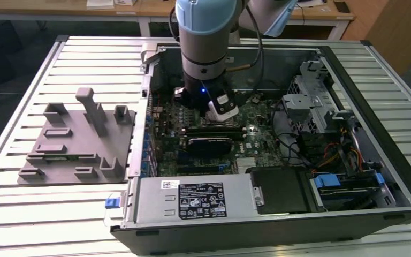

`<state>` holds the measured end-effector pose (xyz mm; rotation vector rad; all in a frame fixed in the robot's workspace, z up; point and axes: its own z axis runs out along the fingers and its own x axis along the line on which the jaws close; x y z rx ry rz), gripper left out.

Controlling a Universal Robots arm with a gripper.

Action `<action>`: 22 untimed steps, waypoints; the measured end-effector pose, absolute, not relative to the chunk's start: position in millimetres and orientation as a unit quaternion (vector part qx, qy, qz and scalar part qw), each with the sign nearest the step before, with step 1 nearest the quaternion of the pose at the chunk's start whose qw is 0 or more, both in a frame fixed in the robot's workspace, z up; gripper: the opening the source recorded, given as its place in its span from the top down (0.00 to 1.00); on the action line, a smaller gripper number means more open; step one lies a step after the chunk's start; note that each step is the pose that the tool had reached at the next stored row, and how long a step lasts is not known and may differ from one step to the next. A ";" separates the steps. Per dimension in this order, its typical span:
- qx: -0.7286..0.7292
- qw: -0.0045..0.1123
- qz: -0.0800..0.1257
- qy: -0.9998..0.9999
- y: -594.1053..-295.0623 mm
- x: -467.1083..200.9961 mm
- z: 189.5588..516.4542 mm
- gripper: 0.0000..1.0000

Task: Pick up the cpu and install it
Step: 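Install the second cpu locking lever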

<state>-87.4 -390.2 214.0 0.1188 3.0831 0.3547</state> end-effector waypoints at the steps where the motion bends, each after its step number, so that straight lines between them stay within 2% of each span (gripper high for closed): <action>1: 0.038 0.018 0.112 0.993 -388.6 -86.1 213.9 0.89; 22: 0.038 0.020 0.068 0.997 -366.4 -48.6 213.0 0.89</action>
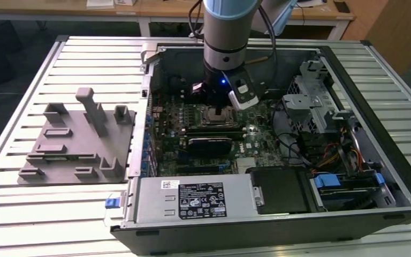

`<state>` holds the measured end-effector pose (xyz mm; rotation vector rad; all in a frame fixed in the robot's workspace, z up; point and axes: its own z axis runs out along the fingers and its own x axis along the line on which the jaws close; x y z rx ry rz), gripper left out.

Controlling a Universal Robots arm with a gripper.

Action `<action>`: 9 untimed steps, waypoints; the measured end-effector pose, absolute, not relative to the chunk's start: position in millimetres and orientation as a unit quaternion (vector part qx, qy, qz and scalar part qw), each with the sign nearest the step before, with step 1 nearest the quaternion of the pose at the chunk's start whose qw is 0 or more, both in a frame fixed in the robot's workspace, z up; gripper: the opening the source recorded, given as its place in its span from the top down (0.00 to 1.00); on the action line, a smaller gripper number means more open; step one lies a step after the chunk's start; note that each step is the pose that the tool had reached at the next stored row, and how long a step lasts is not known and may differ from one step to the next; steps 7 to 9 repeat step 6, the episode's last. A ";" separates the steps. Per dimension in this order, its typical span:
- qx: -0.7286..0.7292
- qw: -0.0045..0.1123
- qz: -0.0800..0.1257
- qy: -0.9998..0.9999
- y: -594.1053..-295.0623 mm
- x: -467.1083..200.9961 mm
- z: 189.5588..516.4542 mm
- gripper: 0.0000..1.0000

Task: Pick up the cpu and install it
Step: 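Install the second cpu locking lever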

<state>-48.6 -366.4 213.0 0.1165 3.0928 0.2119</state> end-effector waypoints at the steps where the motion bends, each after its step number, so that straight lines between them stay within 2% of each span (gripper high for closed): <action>1: 0.038 0.020 0.068 0.997 -365.7 -48.6 212.9 0.89; 9: 0.037 0.020 0.068 0.997 -365.4 -48.6 213.0 0.89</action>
